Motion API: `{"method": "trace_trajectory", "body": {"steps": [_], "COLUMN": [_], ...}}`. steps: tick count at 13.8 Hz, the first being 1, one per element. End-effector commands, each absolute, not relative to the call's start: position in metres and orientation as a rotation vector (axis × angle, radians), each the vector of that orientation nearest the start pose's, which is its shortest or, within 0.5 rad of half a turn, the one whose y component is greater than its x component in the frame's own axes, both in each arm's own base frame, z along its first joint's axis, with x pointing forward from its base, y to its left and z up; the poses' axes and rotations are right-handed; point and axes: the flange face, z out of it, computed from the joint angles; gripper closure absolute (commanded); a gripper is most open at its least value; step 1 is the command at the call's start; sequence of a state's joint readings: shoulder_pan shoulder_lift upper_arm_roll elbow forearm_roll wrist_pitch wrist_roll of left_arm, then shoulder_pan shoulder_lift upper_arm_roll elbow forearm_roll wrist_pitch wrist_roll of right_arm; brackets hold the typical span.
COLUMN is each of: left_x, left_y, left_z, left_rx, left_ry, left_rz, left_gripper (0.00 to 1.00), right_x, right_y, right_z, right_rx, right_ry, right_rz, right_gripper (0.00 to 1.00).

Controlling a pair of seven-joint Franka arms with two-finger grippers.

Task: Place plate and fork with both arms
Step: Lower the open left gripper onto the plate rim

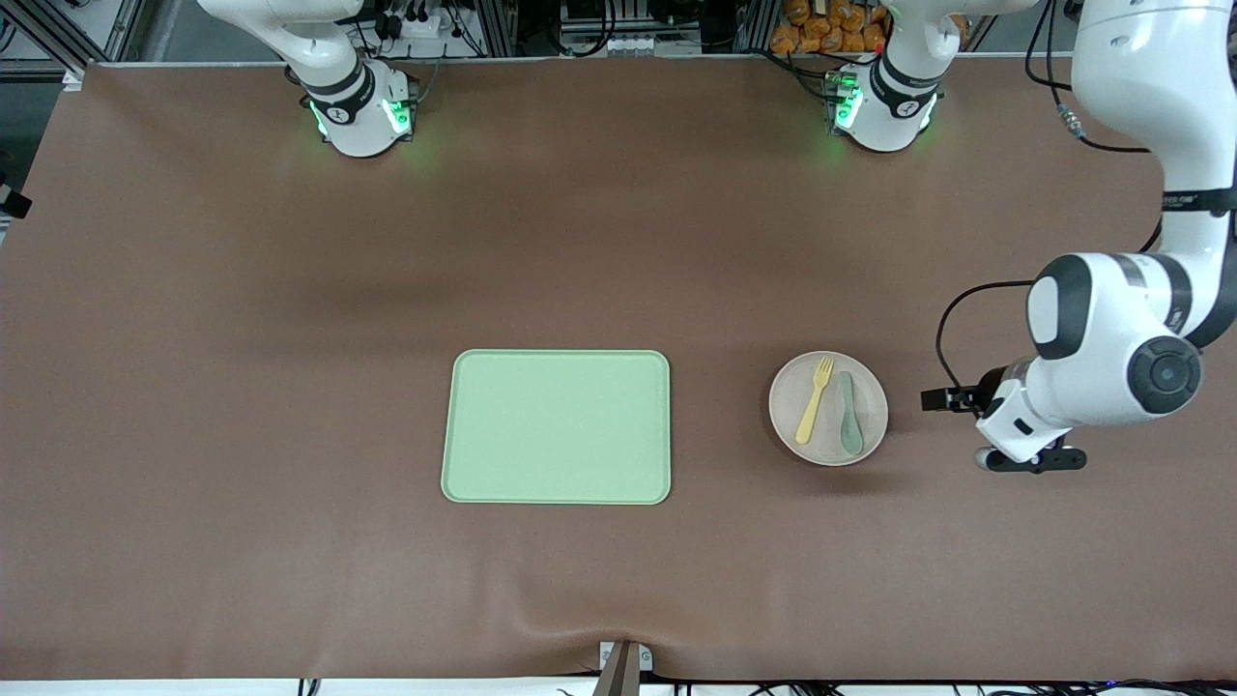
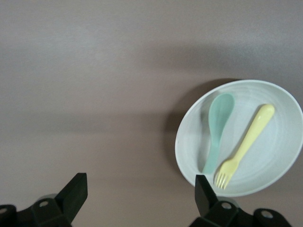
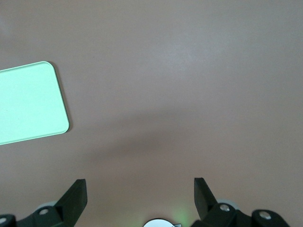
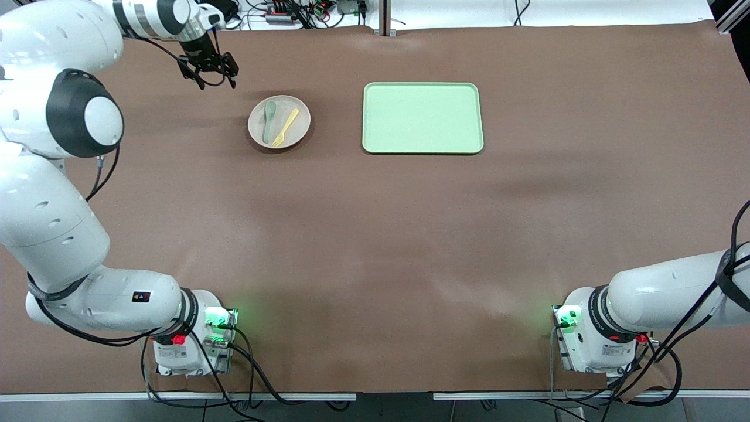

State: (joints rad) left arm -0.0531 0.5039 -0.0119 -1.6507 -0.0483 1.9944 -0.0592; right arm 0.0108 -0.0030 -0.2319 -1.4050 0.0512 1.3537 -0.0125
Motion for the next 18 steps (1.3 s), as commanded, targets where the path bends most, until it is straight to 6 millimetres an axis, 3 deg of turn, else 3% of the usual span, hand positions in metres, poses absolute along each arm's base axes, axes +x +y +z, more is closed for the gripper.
{"method": "trace_trajectory", "body": {"steps": [1,6,11,18], "left_x": [0.652,0.656,0.656,0.653], "left_y": [-0.054,-0.063,-0.07,-0.076], "left_z": [0.278,0.241,0.217,0.196], "left_rx": [-3.191,-3.206,-3.242,-3.283], "left_ry": [-0.003,0.011,0.002,0.023], "left_rz": [0.229,0.212,0.206,0.232], "left_gripper": [0.0,0.0,0.22,0.31], "right_x": [0.518,0.518,0.518,0.518], "right_y": [-0.113,-0.111,-0.112,-0.112], "right_z": [0.687,0.688,0.687,0.687], "right_rx": [-3.058,-3.059,-3.057,-3.057], "right_ry": [0.327,0.322,0.324,0.324], "right_rz": [0.057,0.055,0.057,0.057], "right_gripper": [0.0,0.0,0.0,0.0]}}
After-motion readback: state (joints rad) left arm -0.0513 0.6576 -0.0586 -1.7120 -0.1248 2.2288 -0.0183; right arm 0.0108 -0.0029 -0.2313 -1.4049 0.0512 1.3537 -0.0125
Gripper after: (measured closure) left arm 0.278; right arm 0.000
